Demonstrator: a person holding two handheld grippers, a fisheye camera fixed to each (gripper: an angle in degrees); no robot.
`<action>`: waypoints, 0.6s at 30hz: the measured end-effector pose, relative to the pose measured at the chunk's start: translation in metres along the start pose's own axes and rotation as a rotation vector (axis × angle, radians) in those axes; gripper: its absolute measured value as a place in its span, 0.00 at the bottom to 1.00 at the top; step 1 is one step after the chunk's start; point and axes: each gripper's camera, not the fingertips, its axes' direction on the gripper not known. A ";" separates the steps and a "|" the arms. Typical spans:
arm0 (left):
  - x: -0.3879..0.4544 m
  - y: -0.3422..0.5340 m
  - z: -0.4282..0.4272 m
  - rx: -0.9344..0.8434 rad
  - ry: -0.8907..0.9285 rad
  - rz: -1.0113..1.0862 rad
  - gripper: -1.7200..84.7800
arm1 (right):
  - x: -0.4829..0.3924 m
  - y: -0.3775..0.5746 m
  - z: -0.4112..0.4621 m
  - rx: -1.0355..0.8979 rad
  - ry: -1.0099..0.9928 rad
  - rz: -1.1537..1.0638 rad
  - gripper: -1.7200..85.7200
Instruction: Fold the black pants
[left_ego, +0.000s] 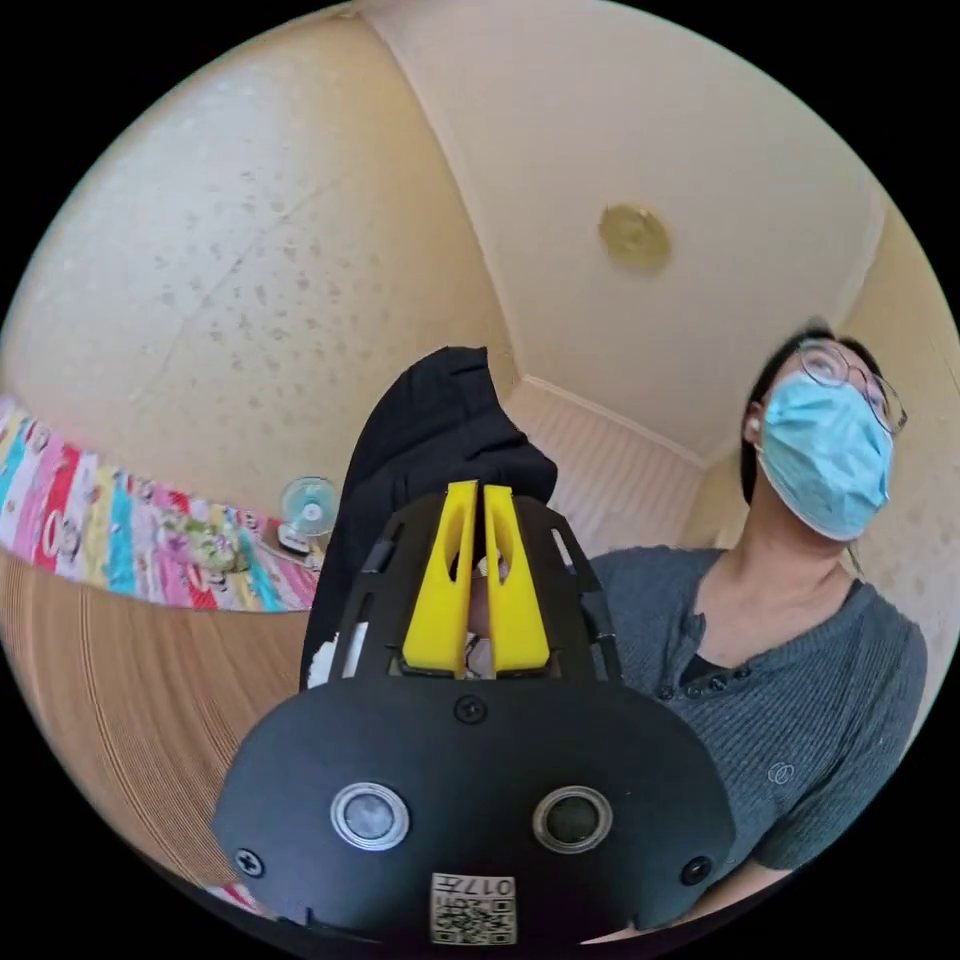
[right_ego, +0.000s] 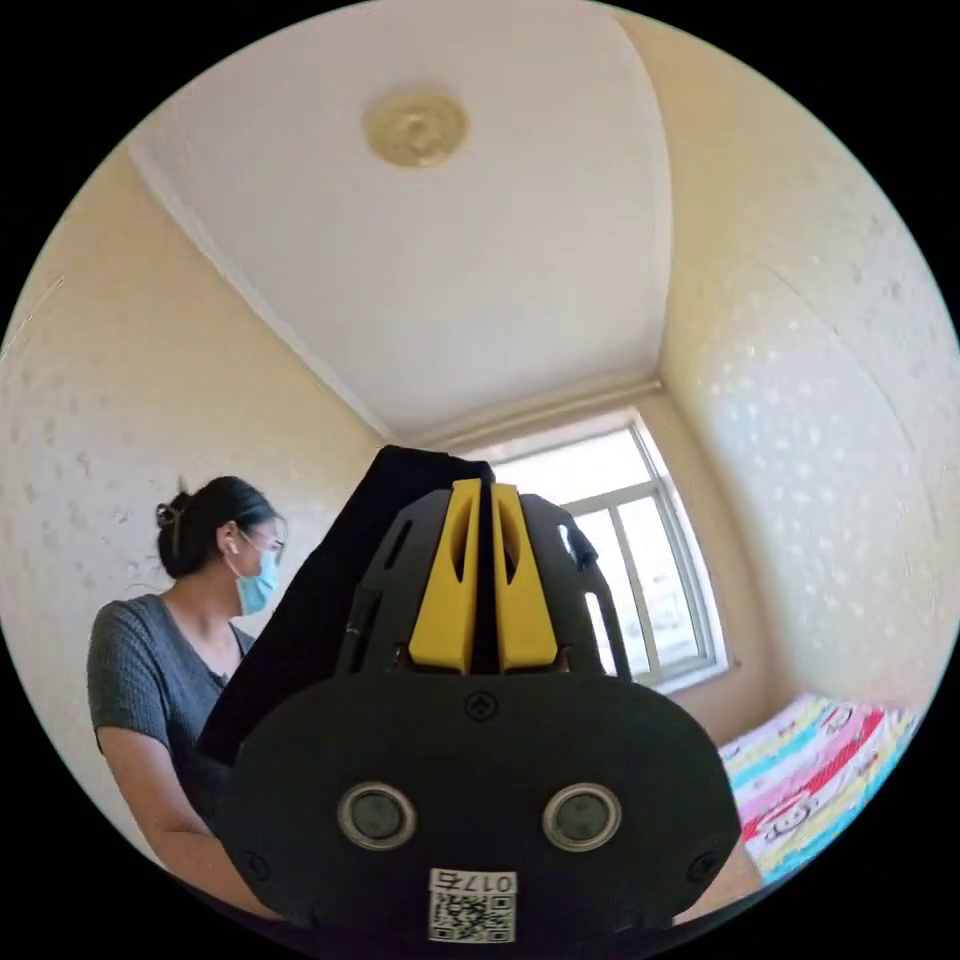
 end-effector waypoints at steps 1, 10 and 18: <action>-0.019 0.002 -0.038 0.052 -0.103 -0.082 0.02 | 0.060 0.016 0.045 -0.126 0.101 0.126 0.05; -0.252 0.236 -0.329 -0.330 -0.713 -1.135 0.13 | 0.315 0.387 0.211 -1.682 0.966 0.746 0.08; -0.166 0.483 -0.489 -0.221 -0.544 -1.774 0.11 | 0.247 0.578 0.024 -1.130 0.617 1.709 0.03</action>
